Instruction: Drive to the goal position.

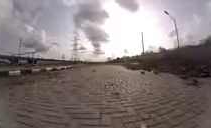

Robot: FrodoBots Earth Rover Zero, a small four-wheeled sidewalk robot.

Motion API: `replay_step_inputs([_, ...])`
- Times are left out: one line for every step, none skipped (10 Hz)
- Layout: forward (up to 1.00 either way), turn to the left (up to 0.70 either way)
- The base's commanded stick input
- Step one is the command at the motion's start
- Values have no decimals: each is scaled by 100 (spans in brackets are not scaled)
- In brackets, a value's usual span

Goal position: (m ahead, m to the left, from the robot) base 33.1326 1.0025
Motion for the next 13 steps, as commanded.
replay_step_inputs([100,0])
replay_step_inputs([100,0])
replay_step_inputs([100,0])
replay_step_inputs([100,0])
replay_step_inputs([100,0])
replay_step_inputs([100,0])
replay_step_inputs([100,0])
replay_step_inputs([100,0])
replay_step_inputs([100,0])
replay_step_inputs([100,0])
replay_step_inputs([100,0])
replay_step_inputs([100,0])
replay_step_inputs([100,0])
